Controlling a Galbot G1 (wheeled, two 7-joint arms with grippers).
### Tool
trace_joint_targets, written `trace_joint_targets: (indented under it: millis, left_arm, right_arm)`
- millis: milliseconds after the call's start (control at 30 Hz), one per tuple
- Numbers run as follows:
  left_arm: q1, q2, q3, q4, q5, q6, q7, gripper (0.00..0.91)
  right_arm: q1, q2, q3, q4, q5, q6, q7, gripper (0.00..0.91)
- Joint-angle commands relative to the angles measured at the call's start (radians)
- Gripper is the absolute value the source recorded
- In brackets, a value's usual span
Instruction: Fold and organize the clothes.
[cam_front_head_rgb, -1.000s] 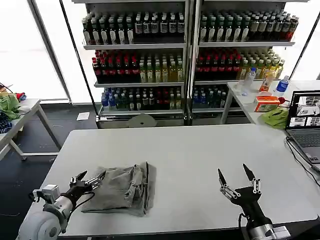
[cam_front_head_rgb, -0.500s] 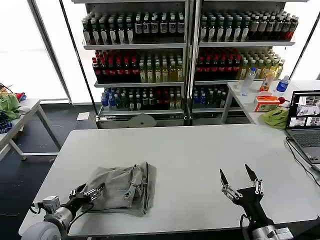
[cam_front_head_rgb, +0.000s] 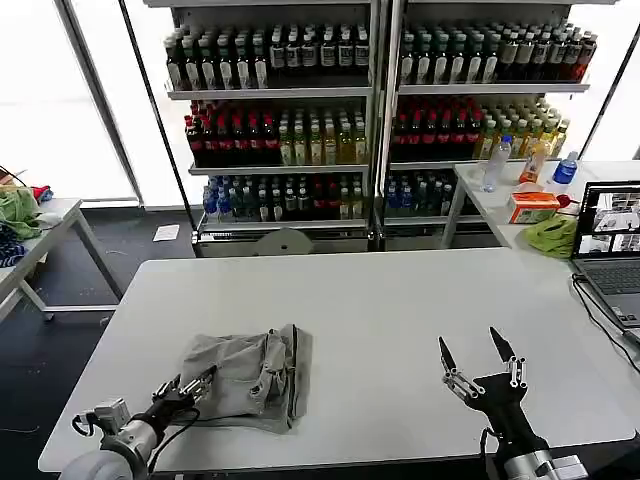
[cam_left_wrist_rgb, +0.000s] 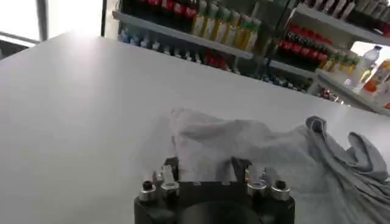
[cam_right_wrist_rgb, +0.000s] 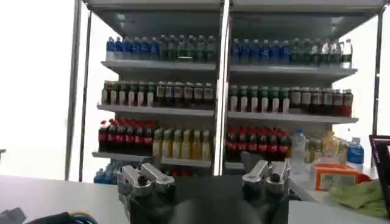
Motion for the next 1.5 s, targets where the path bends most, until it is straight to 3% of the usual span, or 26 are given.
trace_joint_targets:
  millis: [33, 367, 800, 1100, 1333, 1500]
  left_arm:
    - [0.008, -0.008, 0.004, 0.005, -0.026, -0.007, -0.002, 0.000]
    - [0.000, -0.043, -0.028, -0.006, -0.049, -0.029, -0.015, 0.000]
    - [-0.009, -0.055, -0.331, -0.019, -0.052, -0.064, -0.065, 0.000]
    - [0.021, 0.073, -0.538, -0.024, -0.071, -0.034, -0.071, 0.000]
    - [-0.001, 0.177, -0.560, -0.087, -0.087, 0.010, -0.078, 0.000]
    - [-0.004, 0.219, -0.509, -0.142, 0.027, 0.000, -0.044, 0.000]
  right_arm:
    - [0.007, -0.001, -0.005, -0.003, 0.000, 0.001, 0.000, 0.907]
    - [0.013, -0.002, -0.008, -0.012, 0.003, 0.004, -0.001, 0.907]
    - [0.029, -0.006, -0.022, -0.023, 0.002, 0.004, -0.002, 0.907]
    - [0.032, -0.008, -0.025, -0.022, 0.002, 0.004, -0.002, 0.907]
    - [0.026, -0.009, -0.012, -0.011, 0.007, 0.006, -0.001, 0.907]
    - [0.026, 0.000, 0.019, -0.017, 0.024, 0.010, 0.000, 0.907]
